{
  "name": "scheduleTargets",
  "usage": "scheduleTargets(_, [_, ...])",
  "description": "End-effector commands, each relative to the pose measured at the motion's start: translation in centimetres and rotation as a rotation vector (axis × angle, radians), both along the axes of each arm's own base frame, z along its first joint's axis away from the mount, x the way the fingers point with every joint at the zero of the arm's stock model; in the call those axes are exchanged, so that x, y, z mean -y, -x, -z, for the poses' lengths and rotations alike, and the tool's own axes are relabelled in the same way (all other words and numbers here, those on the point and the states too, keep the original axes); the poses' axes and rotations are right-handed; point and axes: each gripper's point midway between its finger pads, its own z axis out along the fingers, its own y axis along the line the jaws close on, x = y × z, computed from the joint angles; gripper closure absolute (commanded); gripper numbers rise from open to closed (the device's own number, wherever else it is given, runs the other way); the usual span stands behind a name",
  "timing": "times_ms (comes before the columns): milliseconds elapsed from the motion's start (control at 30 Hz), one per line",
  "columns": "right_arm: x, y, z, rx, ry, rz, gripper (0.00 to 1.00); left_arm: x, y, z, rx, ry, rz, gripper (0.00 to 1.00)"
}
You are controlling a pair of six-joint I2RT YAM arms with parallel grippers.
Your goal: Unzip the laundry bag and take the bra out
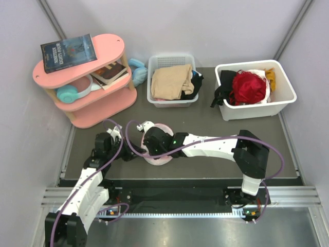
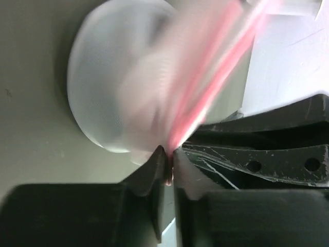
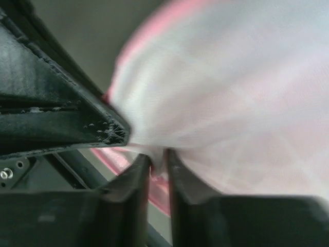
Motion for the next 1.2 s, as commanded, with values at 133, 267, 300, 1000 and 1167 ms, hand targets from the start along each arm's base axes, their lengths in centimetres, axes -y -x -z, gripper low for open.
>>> scheduleTargets(133, [0.0, -1.2, -1.6, 0.049, -0.049, 0.058, 1.00, 0.2, 0.2, -0.8, 0.044, -0.015, 0.057, 0.48])
scheduleTargets(267, [0.6, -1.5, -3.5, 0.037, -0.113, 0.086, 1.00, 0.2, 0.0, -0.5, 0.042, -0.024, 0.058, 0.48])
scheduleTargets(300, [0.6, -1.5, -3.7, 0.033, -0.121, 0.084, 1.00, 0.2, -0.1, -0.3, 0.036, -0.027, 0.055, 0.48])
scheduleTargets(1000, [0.9, -0.3, -3.9, -0.025, -0.139, 0.035, 1.00, 1.0, -2.7, -2.4, 0.112, 0.034, 0.062, 0.53])
scheduleTargets(1167, [0.9, -0.3, -3.8, -0.028, -0.132, 0.041, 1.00, 1.2, -1.9, -3.5, 0.169, 0.055, 0.093, 0.52])
